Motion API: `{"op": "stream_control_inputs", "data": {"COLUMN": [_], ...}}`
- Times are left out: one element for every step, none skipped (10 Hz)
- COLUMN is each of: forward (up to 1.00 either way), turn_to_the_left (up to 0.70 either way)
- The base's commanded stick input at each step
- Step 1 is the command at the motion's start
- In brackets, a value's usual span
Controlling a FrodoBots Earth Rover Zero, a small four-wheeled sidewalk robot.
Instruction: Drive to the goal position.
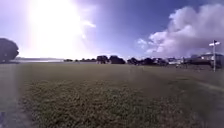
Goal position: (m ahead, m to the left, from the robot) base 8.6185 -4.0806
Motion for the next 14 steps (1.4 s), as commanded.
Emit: {"op": "stream_control_inputs", "data": {"forward": [0.7,0.7,0.7,0.7,0.7,0.7,0.7,0.7,0.7,0.7,0.7,0.7,0.7,0.7], "turn_to_the_left": [0.0,0.0,0.0,0.0,0.0,0.0,0.0,0.0,0.0,0.0,0.0,0.0,0.0,0.0]}}
